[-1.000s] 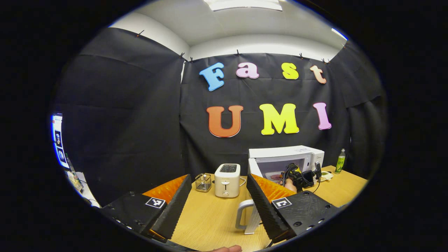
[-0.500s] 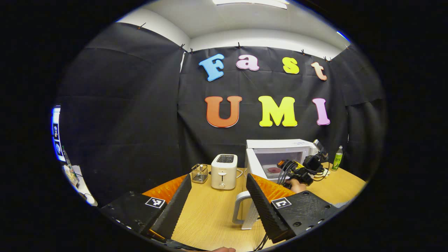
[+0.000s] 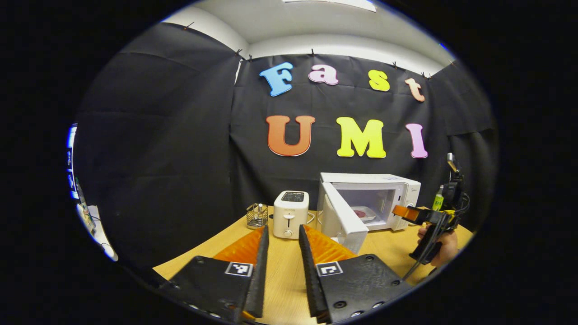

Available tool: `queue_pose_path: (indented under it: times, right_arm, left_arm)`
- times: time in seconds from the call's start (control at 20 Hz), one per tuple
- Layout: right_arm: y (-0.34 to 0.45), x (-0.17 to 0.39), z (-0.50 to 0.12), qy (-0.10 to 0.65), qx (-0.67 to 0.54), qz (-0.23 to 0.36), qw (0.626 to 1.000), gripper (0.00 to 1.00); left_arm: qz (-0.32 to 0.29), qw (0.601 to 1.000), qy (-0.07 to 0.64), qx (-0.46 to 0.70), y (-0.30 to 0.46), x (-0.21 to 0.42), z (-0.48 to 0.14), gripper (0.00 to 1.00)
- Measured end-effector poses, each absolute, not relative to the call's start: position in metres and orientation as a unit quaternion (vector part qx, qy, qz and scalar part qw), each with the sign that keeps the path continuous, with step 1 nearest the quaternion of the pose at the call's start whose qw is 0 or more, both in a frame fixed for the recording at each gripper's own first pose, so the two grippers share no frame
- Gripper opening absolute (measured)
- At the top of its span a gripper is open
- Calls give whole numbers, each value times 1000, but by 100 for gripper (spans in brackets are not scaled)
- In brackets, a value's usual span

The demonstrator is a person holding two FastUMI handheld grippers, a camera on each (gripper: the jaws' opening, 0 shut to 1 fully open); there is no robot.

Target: Open the microwave oven with the left hand, put the food in, and close the microwave oven.

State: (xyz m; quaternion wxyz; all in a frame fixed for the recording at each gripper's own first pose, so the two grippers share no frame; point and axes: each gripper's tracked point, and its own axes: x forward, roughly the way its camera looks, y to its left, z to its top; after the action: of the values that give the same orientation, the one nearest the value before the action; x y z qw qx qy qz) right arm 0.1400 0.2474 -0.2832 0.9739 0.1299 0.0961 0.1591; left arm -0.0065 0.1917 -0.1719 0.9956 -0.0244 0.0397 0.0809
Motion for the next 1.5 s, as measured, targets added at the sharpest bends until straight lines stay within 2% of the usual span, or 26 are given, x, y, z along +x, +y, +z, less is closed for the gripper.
queue_pose_path:
  times: [0.05, 0.1, 0.25, 0.35, 0.4, 0.55, 0.6, 0.65, 0.8, 0.85, 1.1, 1.3, 1.5]
  right_arm:
    - [235, 133, -270, 84, 117, 162, 976, 98]
    - [222, 124, -256, 70, 108, 165, 978, 98]
    - [181, 103, -224, 34, 74, 155, 985, 98]
    - [161, 92, -206, 19, 53, 152, 987, 99]
    - [153, 87, -197, 12, 43, 153, 987, 90]
    - [129, 76, -171, -7, 25, 144, 989, 90]
    - [123, 71, -165, -10, 25, 143, 989, 99]
    - [119, 69, -163, -10, 24, 147, 989, 91]
    - [106, 70, -159, -2, 25, 149, 989, 90]
    - [102, 71, -156, -2, 26, 149, 989, 99]
    - [80, 73, -145, -17, 38, 146, 988, 99]
    - [62, 73, -137, -36, 38, 135, 990, 99]
    - [48, 77, -142, -28, 40, 126, 991, 99]
  left_arm:
    - [73, 996, 45, -37, 190, -2, -177, 23]
    - [61, 996, 50, -51, 186, -2, -184, 1]
    - [39, 996, 56, -53, 184, -12, -189, 3]
    - [10, 998, 61, -31, 170, 4, -198, 0]
    - [-1, 998, 67, -18, 168, 14, -202, 0]
    - [-36, 996, 76, -12, 150, 25, -216, 0]
    - [-32, 997, 73, -11, 149, 29, -215, 0]
    - [-36, 997, 73, -9, 146, 32, -215, 0]
    - [-72, 995, 70, -14, 116, 33, -216, 0]
    - [-84, 994, 68, -14, 106, 36, -217, 0]
    - [-145, 987, 70, 25, 50, 57, -238, 0]
    - [-245, 964, 64, 85, -4, 79, -259, 0]
    - [-286, 956, 51, 37, -36, 110, -258, 0]
